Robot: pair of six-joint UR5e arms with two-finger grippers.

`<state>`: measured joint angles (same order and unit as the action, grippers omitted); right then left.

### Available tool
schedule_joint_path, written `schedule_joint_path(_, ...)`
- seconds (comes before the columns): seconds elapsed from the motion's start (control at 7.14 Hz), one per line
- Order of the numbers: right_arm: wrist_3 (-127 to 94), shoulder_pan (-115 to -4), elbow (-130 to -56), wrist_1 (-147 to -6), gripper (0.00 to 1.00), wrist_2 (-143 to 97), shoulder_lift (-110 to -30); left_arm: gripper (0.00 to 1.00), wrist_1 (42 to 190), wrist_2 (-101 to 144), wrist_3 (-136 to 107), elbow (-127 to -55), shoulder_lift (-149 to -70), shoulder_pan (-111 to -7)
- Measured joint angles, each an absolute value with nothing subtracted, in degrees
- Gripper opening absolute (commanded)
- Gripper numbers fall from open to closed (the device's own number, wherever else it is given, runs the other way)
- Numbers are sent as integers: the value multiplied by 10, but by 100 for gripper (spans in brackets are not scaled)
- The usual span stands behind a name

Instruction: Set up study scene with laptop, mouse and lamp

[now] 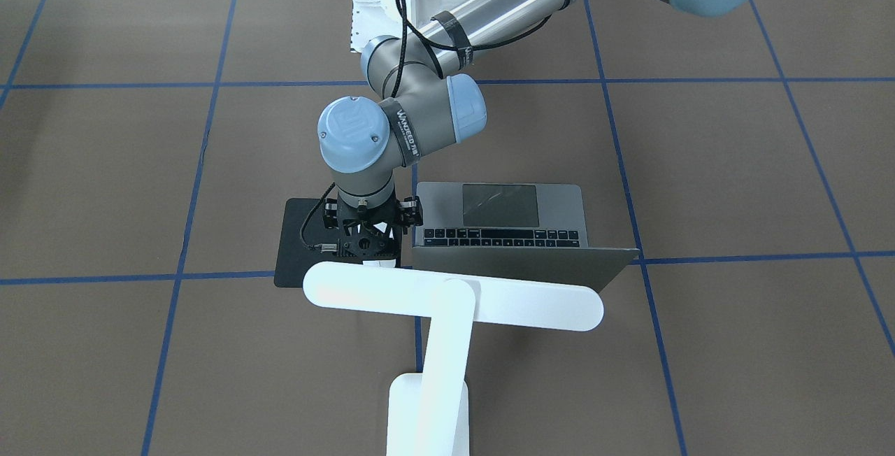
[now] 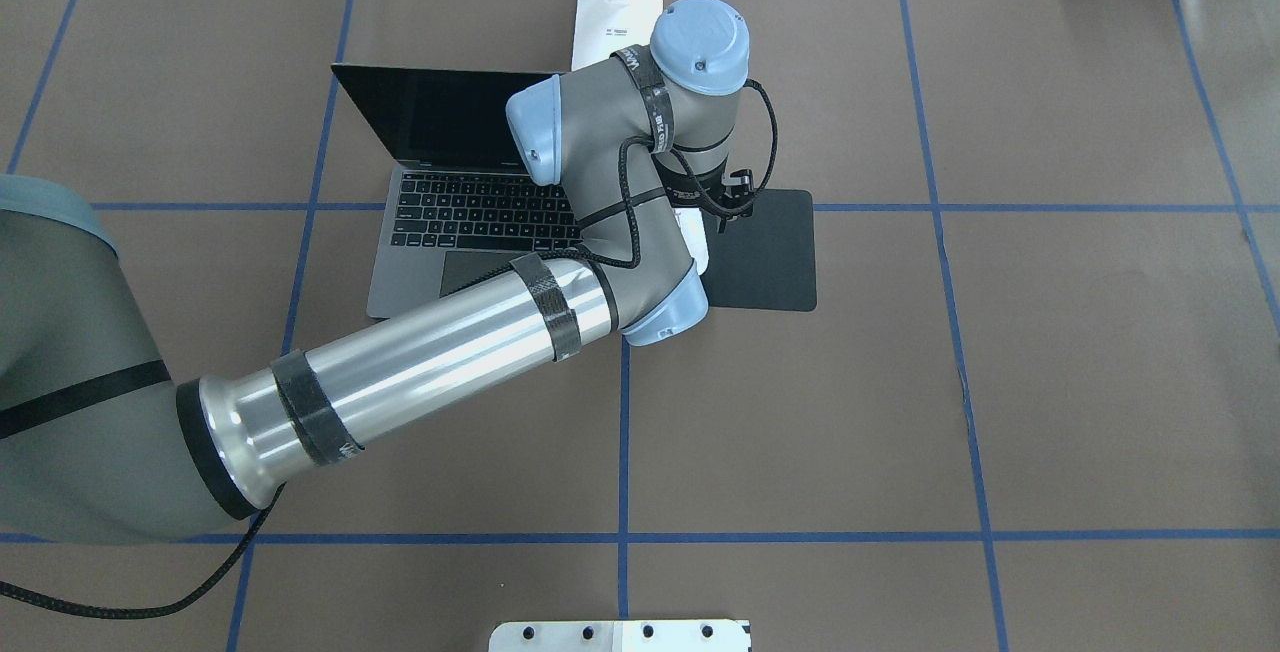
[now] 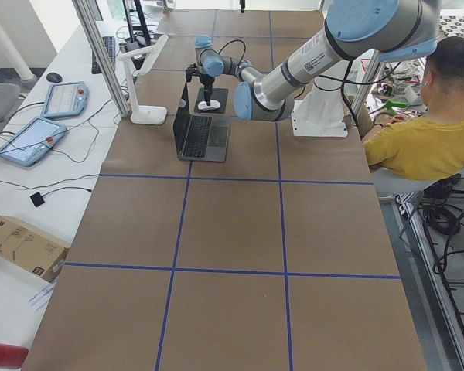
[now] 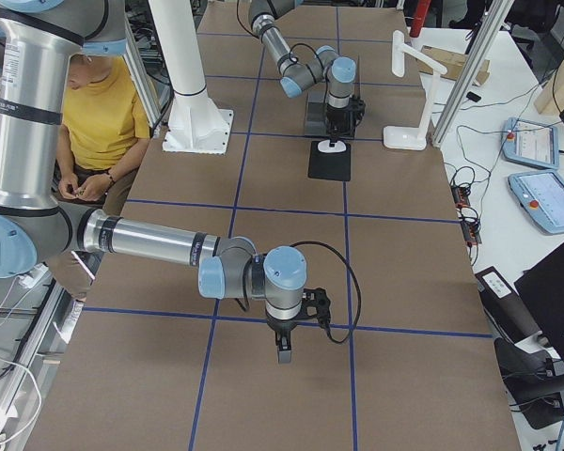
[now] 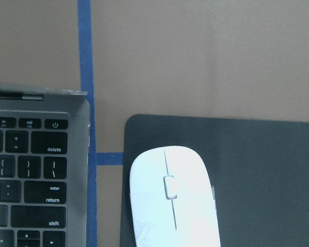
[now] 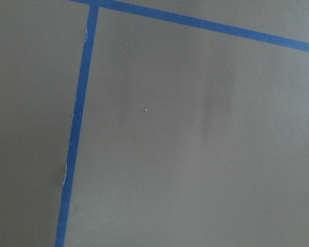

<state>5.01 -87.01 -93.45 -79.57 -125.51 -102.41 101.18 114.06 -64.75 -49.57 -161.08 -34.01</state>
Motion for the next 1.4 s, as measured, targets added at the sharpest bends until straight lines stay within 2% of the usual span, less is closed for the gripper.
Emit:
schedule_joint_path(0.28, 51, -870, -936, -795, 100, -1255, -1025, 99, 1010, 1144, -641, -529, -1597, -346)
schedule_joint_path(0.56, 54, -870, -939, -793, 100, -1252, -1028, 99, 1000, 1185, -613, -608, -1538, -368)
schedule_joint_path(1.12, 54, -870, -942, -792, 100, -1252, -1020, 99, 870, 1257, -429, -871, -1325, -476)
schedule_joint_path(1.4, 53, -870, -942, -795, 100, -1255, -1000, 99, 846, 1259, -311, -963, -1213, -538)
